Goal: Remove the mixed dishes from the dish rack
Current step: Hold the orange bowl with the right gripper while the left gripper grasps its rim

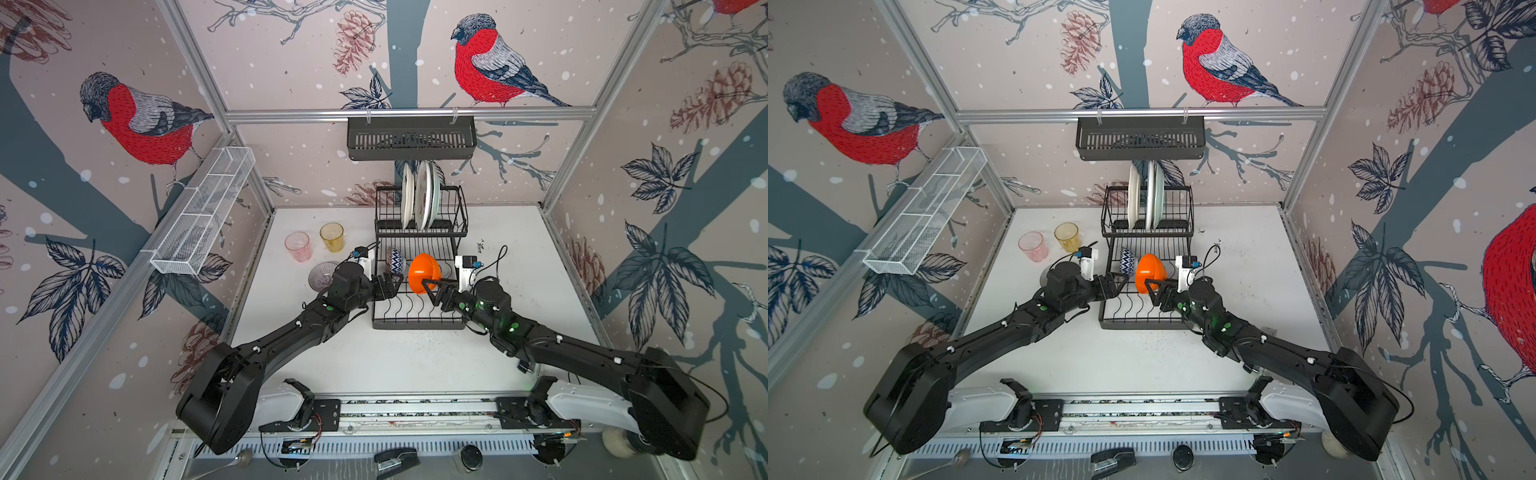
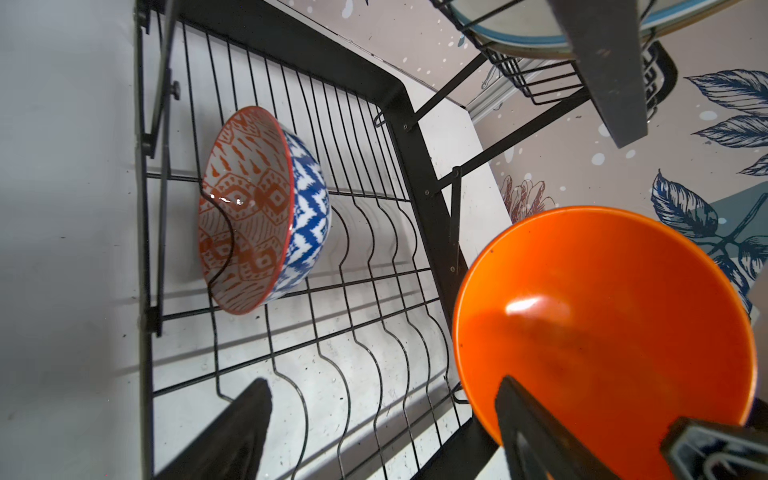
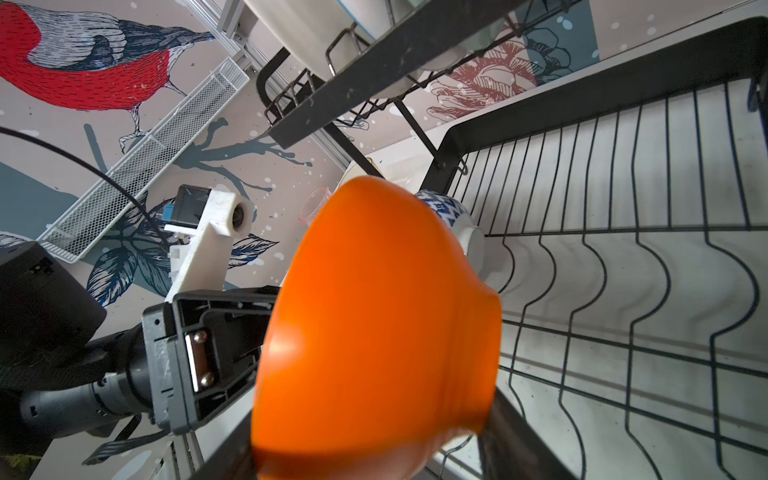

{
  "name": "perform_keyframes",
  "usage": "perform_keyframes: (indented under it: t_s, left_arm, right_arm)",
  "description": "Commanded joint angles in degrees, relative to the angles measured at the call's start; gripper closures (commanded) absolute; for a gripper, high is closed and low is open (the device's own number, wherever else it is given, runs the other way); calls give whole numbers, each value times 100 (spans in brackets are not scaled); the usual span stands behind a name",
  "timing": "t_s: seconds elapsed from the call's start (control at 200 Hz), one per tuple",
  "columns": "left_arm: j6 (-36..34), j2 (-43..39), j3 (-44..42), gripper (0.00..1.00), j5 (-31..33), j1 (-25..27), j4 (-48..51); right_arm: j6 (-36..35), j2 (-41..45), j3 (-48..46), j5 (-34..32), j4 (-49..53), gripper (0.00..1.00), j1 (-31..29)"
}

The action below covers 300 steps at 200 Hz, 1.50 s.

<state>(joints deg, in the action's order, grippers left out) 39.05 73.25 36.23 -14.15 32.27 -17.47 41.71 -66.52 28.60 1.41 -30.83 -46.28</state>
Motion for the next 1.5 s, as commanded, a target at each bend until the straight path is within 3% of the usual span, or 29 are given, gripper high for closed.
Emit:
perform_keyframes:
  t_s: [0.0, 0.145, 0.825, 1.02, 1.131, 1.356, 1.496]
  left_arm:
    - [8, 145, 151, 16, -79, 98, -380]
    - [-37, 405, 348, 20, -96, 178, -372]
    - [-70, 897, 560, 60, -203, 262, -414]
    - [-56, 949, 542, 63, -193, 261, -403]
    - [-81, 934, 592, 77, -340, 262, -415]
    - [-113, 814, 483, 84, -255, 261, -341]
    - [-108, 804, 447, 99, -266, 263, -358]
  right_arm:
    - [-119, 19, 101, -120, -275, 43, -112]
    - [-128, 16, 119, -97, -309, 43, -188]
    - [-181, 10, 216, -174, -213, 40, -336]
    - [-242, -127, 376, -137, -84, 39, -401]
    - [-348, -132, 455, -71, 27, 38, -449]
    - [-296, -341, 453, -30, -123, 36, -469]
    - [-260, -433, 488, -29, -170, 29, -486]
